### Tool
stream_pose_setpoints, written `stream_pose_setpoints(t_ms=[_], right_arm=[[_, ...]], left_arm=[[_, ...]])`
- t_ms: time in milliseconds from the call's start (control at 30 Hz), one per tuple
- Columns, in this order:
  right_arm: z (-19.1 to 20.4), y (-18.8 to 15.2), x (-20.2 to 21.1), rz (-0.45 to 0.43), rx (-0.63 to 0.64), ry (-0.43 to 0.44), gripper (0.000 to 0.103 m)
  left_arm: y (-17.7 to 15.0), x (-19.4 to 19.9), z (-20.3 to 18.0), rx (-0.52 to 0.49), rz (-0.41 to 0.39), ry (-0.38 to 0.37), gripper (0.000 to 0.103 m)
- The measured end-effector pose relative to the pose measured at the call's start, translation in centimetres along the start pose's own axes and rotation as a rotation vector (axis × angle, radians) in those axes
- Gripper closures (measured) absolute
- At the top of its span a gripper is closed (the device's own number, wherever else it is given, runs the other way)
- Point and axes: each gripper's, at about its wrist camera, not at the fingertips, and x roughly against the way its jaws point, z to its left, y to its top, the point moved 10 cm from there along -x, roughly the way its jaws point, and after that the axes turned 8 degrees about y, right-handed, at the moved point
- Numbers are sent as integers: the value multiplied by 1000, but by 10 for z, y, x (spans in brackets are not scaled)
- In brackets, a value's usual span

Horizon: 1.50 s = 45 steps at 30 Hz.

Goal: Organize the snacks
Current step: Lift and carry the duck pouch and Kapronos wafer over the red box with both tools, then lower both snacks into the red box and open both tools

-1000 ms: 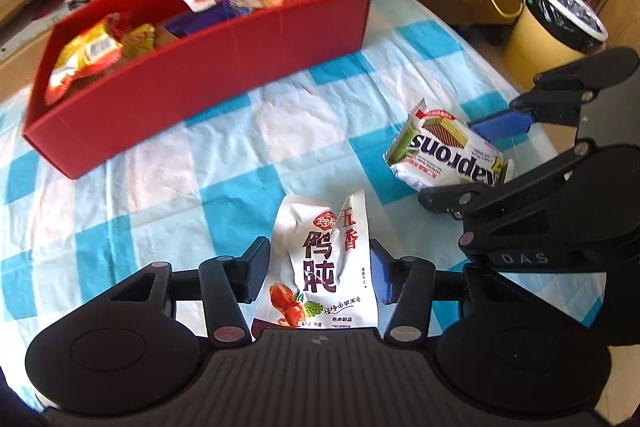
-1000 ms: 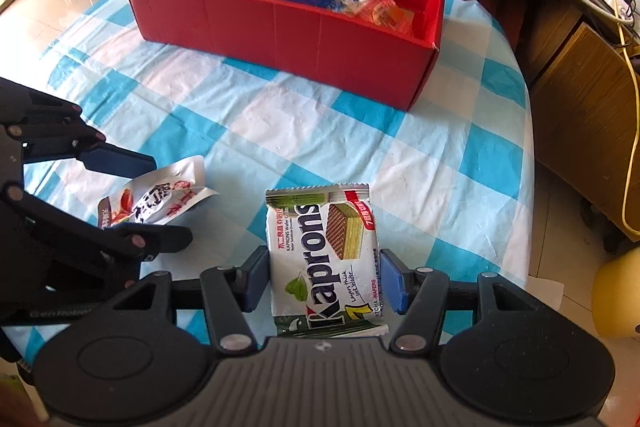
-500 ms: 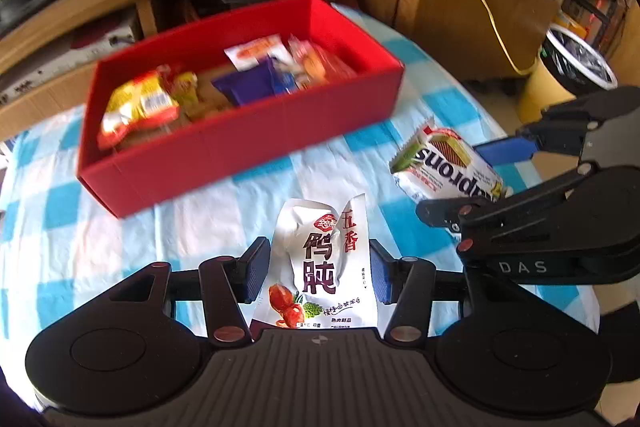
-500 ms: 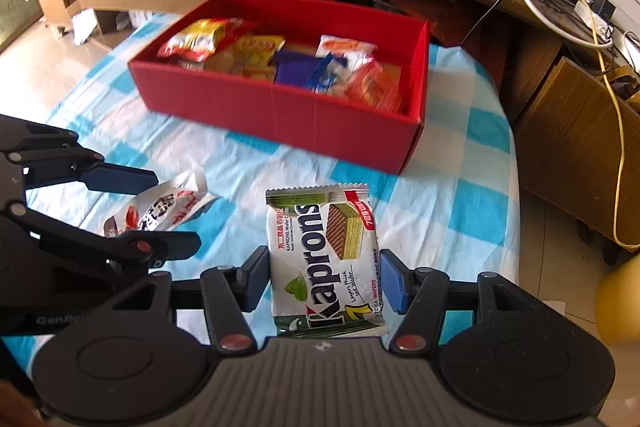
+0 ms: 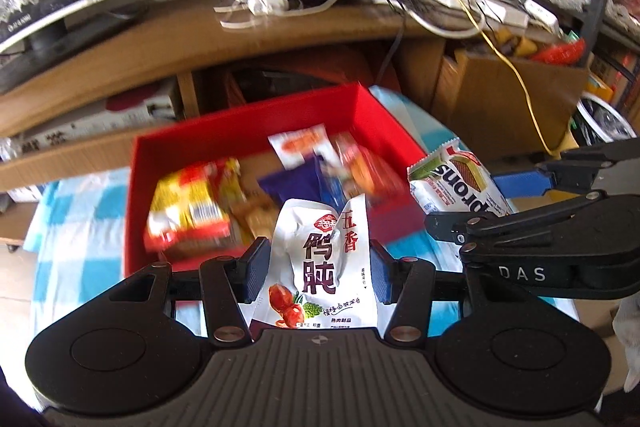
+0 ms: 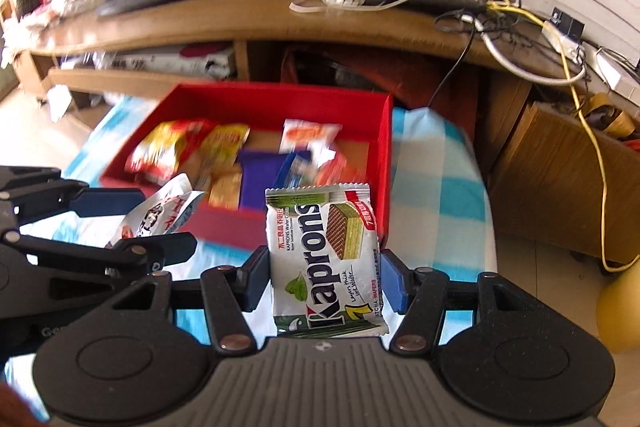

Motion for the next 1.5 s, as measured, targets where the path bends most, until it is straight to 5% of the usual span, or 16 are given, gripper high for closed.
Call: stream_pose_setpoints(t_ms=[567, 1500], right_arm=[[-26, 64, -56, -55, -87, 5, 19], [-29, 60, -105, 8, -70, 13, 19]], left_arm=[[56, -50, 28, 32, -56, 101, 45], [42, -92, 38, 40, 21, 156, 44]])
